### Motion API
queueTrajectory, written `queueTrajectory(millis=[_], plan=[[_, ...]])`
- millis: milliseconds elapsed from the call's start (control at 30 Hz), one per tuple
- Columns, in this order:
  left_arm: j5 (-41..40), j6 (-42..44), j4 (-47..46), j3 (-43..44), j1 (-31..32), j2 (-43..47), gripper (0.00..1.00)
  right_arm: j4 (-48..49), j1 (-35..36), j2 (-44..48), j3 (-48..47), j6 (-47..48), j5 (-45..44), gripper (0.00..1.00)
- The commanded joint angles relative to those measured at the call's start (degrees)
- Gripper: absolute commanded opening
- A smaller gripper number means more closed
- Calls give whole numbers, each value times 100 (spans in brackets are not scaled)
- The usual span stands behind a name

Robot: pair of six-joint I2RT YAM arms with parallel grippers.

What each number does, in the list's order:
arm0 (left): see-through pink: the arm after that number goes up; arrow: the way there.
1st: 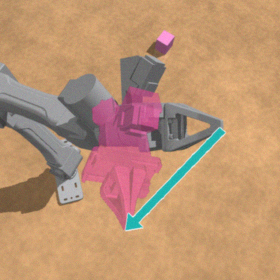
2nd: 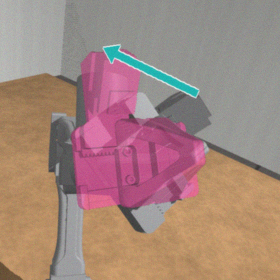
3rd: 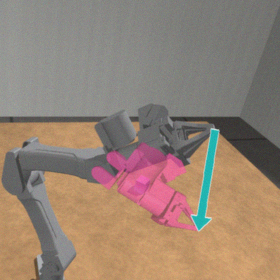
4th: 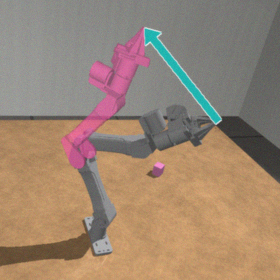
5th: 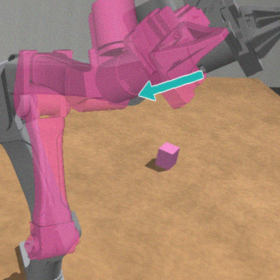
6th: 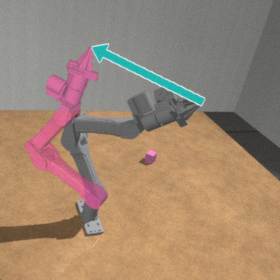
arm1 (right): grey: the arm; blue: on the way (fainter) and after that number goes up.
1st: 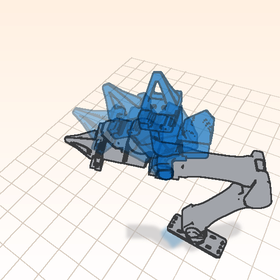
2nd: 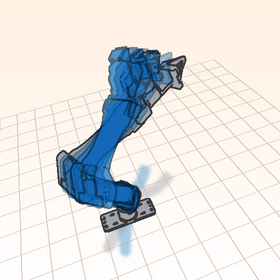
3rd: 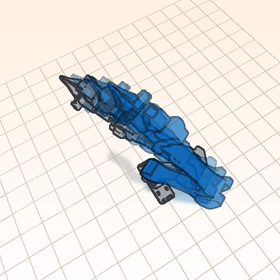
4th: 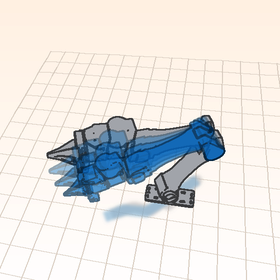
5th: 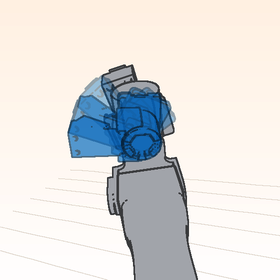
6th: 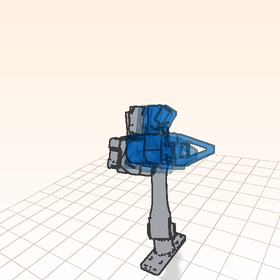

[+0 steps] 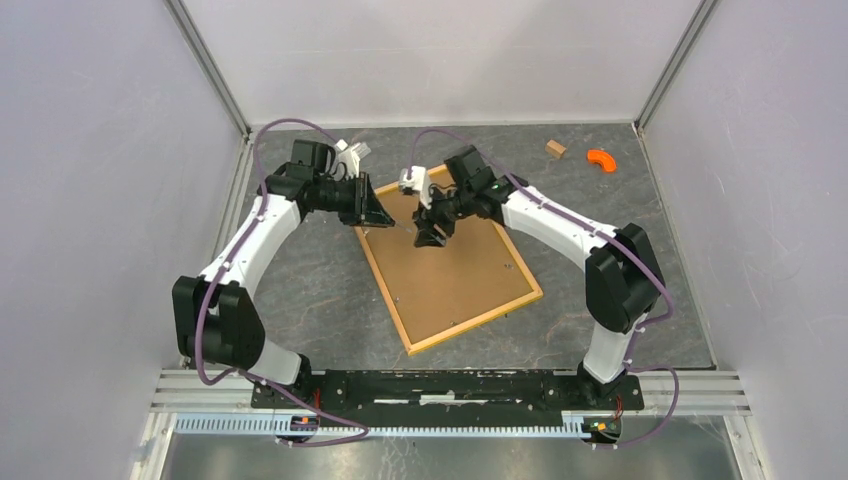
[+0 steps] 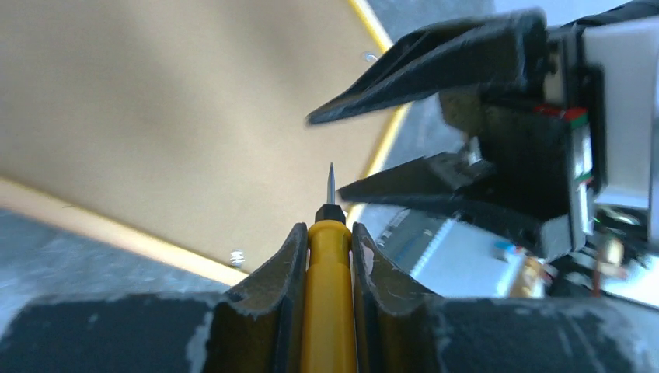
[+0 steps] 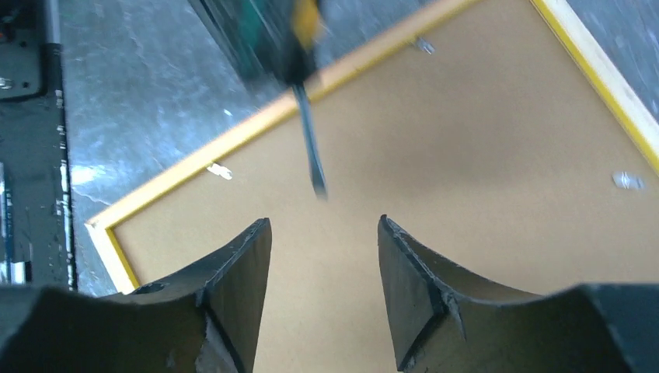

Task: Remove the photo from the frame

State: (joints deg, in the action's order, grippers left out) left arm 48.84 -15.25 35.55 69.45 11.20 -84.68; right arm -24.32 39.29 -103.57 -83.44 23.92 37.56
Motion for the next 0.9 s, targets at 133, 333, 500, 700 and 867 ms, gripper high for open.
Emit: queueTrajectory(millis=[133, 333, 500, 700, 867], plan=[[-2667, 2175, 1417, 1063, -35, -346, 2, -586, -1603, -436, -312, -404, -782, 63], [-3491, 2507, 1331, 1405, 145, -687, 2, -592, -2125, -519, 91, -711, -1540, 64], [-3872, 2414, 1101, 1532, 175, -1032, 2, -615, -2359, -335, 611, -784, -1676, 64], [-4225, 2541, 672, 1508, 289, -1235, 2, -724, -2526, -164, 1125, -707, -1703, 62], [-4374, 2623, 651, 1595, 372, -1501, 2, -816, -2561, -54, 1452, -652, -1592, 60]])
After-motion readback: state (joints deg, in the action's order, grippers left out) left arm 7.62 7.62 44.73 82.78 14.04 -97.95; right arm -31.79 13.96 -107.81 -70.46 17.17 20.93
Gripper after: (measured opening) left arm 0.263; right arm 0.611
